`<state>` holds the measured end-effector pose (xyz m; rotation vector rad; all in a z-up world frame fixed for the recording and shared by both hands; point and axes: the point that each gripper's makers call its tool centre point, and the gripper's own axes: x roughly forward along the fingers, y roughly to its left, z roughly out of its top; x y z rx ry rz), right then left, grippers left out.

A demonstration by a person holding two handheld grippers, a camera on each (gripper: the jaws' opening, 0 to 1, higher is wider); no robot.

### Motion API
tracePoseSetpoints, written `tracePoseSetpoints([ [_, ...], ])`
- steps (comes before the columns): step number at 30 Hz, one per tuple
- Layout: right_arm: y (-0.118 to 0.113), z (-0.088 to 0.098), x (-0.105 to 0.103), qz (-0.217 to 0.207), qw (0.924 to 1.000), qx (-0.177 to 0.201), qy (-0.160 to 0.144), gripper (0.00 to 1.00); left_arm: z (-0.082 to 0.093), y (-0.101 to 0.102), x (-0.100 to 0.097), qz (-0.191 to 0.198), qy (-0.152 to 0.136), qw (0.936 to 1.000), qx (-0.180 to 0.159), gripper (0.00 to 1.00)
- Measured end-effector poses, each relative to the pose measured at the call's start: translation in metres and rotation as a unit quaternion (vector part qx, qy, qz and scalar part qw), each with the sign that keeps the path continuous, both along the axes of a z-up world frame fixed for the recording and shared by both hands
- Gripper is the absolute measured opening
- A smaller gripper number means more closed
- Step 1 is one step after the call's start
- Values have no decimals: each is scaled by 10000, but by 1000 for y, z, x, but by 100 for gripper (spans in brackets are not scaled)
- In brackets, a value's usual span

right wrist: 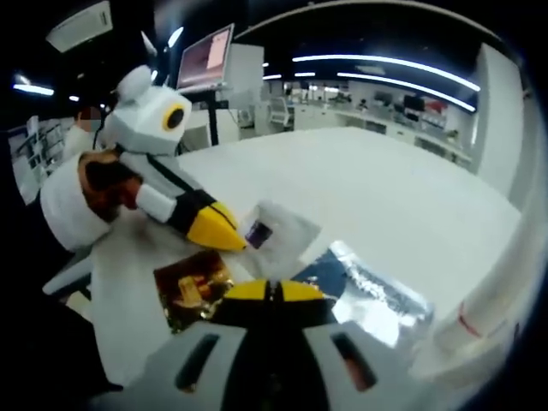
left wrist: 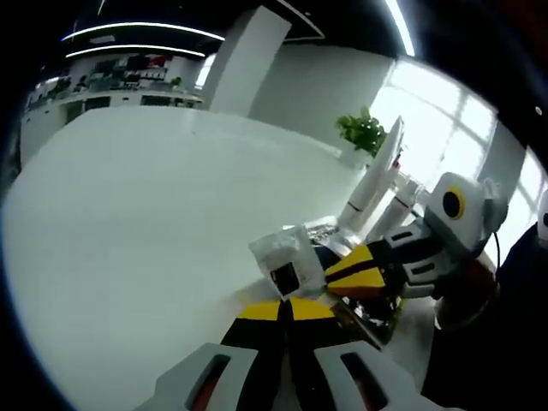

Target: Arrange the skincare products in the storage area until every visible bottle or jar stands upright without overlapping.

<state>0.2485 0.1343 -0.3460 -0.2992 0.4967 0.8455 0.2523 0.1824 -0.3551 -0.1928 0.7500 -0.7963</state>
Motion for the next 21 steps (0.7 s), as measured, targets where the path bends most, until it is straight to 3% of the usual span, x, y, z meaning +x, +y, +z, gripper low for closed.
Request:
tracePoseSetpoints([
  [12,-2,3,4,-7,9999,-76,-108,1,-1,0,0,-166,109,9996,199,0],
  [21,8,14,13,98,9992,126,-357,0,-1,1,1,-179,176,9992,300,0],
])
